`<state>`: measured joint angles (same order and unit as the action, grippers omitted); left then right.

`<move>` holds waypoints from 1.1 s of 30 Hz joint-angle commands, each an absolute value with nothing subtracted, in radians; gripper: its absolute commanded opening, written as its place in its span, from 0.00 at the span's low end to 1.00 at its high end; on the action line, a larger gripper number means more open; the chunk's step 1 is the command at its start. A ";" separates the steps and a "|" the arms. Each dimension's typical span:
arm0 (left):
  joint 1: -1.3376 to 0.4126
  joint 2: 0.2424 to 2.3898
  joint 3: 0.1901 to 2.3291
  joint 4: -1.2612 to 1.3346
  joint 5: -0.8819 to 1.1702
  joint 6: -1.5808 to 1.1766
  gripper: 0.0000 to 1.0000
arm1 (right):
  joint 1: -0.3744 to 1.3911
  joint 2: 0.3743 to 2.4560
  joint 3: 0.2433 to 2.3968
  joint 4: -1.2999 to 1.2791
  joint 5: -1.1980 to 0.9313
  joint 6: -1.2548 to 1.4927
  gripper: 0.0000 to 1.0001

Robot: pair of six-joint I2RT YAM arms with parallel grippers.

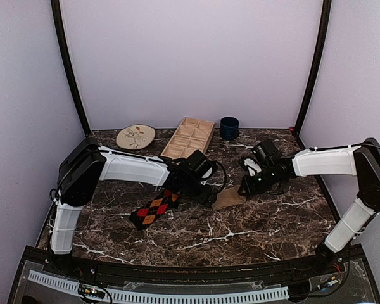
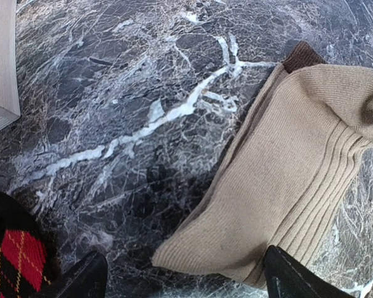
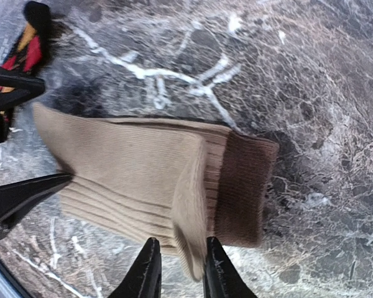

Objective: Roll the socks
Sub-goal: Fold the sock at the center of the board, then move the sock to the center of the board.

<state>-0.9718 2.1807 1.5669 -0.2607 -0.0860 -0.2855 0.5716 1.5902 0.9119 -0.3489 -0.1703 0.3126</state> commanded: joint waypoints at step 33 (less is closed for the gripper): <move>-0.985 2.192 1.599 -0.302 -0.091 -0.317 0.90 | 0.531 1.726 1.015 -0.344 -0.097 0.270 0.17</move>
<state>-0.9768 2.1918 1.5723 -0.2802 -0.0895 -0.3027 0.5404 1.7050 0.9909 -0.3485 -0.1005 0.2825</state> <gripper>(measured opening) 0.903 0.186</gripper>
